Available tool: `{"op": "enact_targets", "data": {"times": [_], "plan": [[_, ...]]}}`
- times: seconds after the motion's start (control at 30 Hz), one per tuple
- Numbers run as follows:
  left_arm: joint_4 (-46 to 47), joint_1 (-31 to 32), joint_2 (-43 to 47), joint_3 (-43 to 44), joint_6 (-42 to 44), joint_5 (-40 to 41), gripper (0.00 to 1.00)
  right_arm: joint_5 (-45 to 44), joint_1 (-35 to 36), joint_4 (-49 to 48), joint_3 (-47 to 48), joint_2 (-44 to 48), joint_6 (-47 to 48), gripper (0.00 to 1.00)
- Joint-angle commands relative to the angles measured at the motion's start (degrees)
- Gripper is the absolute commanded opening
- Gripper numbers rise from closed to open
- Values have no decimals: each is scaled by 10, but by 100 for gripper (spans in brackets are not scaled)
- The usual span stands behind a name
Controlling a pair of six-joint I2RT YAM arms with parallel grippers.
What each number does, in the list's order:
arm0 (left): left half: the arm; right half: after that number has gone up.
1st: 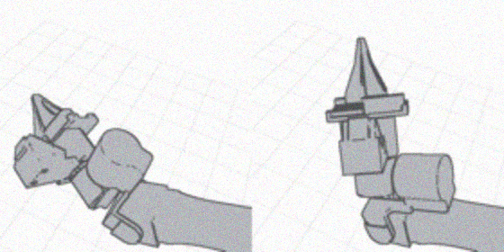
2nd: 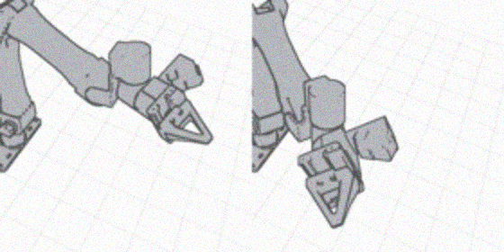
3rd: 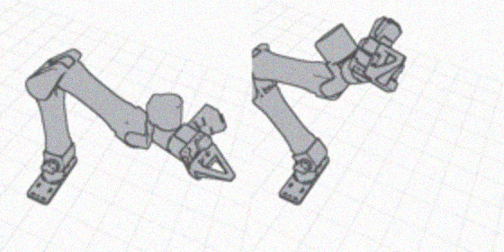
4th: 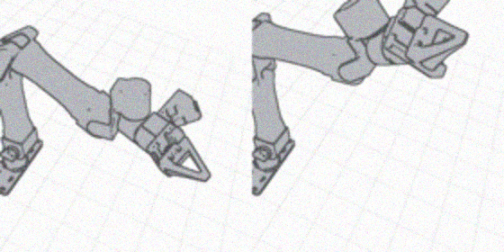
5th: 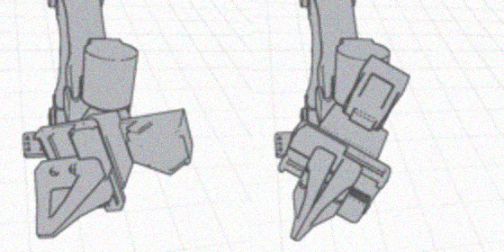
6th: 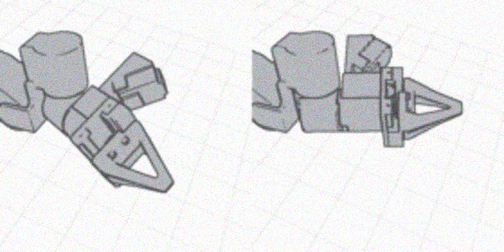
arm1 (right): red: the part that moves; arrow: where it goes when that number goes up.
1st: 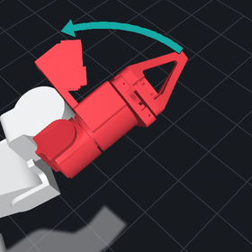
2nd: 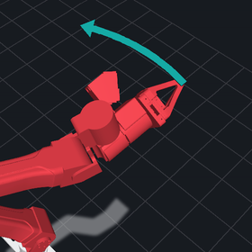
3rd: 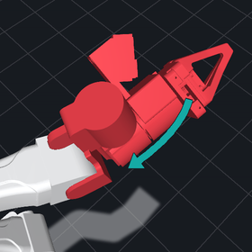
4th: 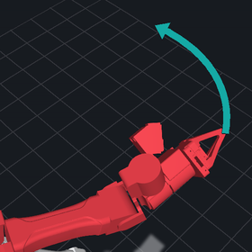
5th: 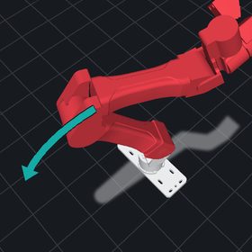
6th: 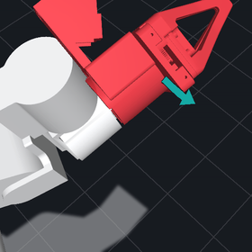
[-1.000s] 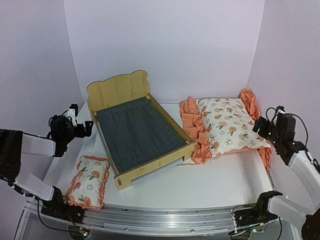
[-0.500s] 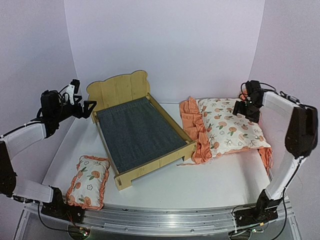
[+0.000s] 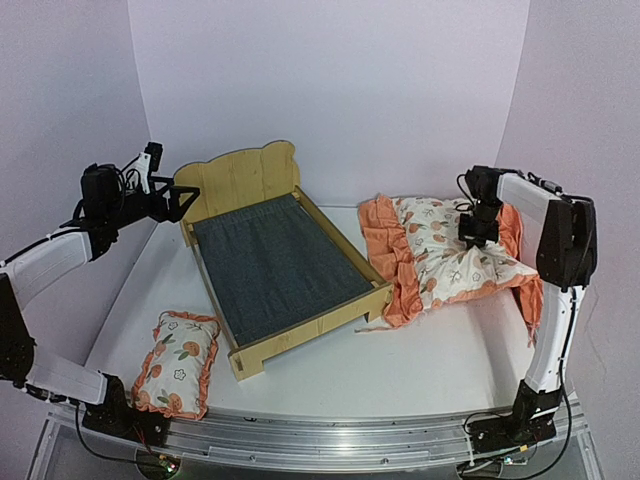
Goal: Set up the pet bed
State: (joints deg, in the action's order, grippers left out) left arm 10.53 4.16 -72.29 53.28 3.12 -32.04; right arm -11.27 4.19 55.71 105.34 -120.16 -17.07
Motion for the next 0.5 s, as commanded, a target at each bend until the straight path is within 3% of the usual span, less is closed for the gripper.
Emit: {"op": "enact_targets", "data": {"times": [0.0,0.1,0.3,0.47], "plan": [[18,1,-14,46,-24,-26,100,38,1,16,144,89,12,0],[28,1,-22,64,-26,-21,100,82,2,-12,224,118,-1,0],[48,1,-35,94,-48,-24,100,182,74,-211,184,207,0,0],[53,1,-48,124,-59,-16,100,257,159,-295,210,196,-37,0]]}}
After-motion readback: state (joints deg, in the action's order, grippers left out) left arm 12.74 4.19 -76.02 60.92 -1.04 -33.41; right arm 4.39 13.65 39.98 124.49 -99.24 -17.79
